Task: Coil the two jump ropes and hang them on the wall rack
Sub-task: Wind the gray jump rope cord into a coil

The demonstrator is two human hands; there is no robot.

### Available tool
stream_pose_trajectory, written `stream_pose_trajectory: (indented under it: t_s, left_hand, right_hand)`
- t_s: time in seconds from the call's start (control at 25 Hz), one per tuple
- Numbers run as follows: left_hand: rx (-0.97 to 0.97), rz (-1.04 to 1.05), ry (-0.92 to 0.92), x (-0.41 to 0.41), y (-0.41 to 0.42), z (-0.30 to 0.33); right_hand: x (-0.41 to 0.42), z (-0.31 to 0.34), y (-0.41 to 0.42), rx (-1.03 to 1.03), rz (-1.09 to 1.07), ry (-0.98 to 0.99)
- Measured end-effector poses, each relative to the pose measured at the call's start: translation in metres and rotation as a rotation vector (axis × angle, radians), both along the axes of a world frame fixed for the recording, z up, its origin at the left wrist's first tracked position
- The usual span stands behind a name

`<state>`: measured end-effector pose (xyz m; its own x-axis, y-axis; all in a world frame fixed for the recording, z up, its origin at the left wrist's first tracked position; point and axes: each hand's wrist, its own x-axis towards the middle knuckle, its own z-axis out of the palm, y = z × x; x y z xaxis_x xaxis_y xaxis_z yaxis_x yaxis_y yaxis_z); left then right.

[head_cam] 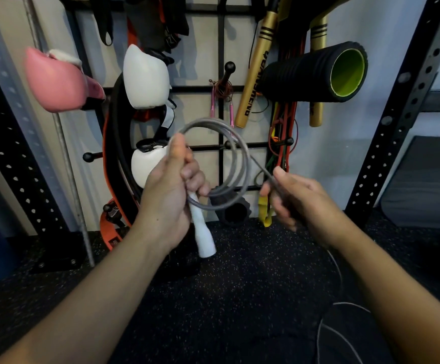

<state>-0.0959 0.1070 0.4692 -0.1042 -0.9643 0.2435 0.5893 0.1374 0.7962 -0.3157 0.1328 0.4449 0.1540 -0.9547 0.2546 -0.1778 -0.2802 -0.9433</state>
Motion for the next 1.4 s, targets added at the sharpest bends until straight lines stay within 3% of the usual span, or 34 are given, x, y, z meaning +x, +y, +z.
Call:
stream_pose_trajectory:
  t_s: [0.08, 0.16, 0.24, 0.32, 0.64, 0.84, 0.96, 1.04, 1.12, 1.2, 1.24, 1.32, 1.4]
  left_hand:
    - [0.048, 0.099, 0.197, -0.010, 0.004, 0.000]
    - [0.094, 0.176, 0.254, -0.019, 0.009, -0.005]
    - [0.138, 0.242, 0.217, -0.025, 0.014, -0.009]
    - [0.140, 0.297, 0.153, -0.026, 0.017, -0.012]
    - [0.086, 0.319, -0.120, -0.029, 0.020, -0.027]
    - [0.002, 0.180, -0.211, -0.032, 0.027, -0.039]
    - [-0.036, 0.228, -0.223, -0.011, 0.010, -0.030]
    - [-0.198, 0.239, -0.468, 0.016, 0.001, -0.010]
    - [-0.473, 0.138, -0.971, 0.037, -0.001, 0.015]
    - [-0.587, -0.001, -1.484, 0.035, 0.009, 0.031]
    - [-0.587, -0.065, -1.637, 0.026, 0.015, 0.031]
    - [-0.542, -0.157, -1.743, 0.008, 0.021, 0.017]
    - [-0.413, -0.231, -1.629, 0.002, 0.012, 0.001]
  right_hand:
    - [0.021, -0.007, 0.005, 0.049, 0.066, 0.022]
    - [0.060, -0.018, 0.017, -0.003, 0.027, 0.001]
    - [0.091, -0.031, 0.025, -0.182, -0.098, -0.121]
    - [0.107, -0.031, 0.030, -0.232, -0.185, -0.251]
    - [0.097, -0.014, 0.023, -0.018, -0.127, -0.505]
    - [0.081, -0.006, 0.017, 0.038, -0.154, -0.401]
    - [0.053, 0.003, 0.007, -0.051, -0.159, -0.092]
    - [0.031, 0.013, 0.004, -0.096, -0.129, 0.284]
    - [0.023, 0.015, 0.005, -0.082, -0.080, 0.601]
    - [0.029, 0.010, 0.006, -0.113, -0.019, 0.750]
    - [0.034, 0.007, 0.006, -0.150, 0.008, 0.767]
    - [0.039, 0.006, 0.007, -0.181, 0.024, 0.767]
    - [0.034, 0.010, 0.006, -0.108, -0.009, 0.683]
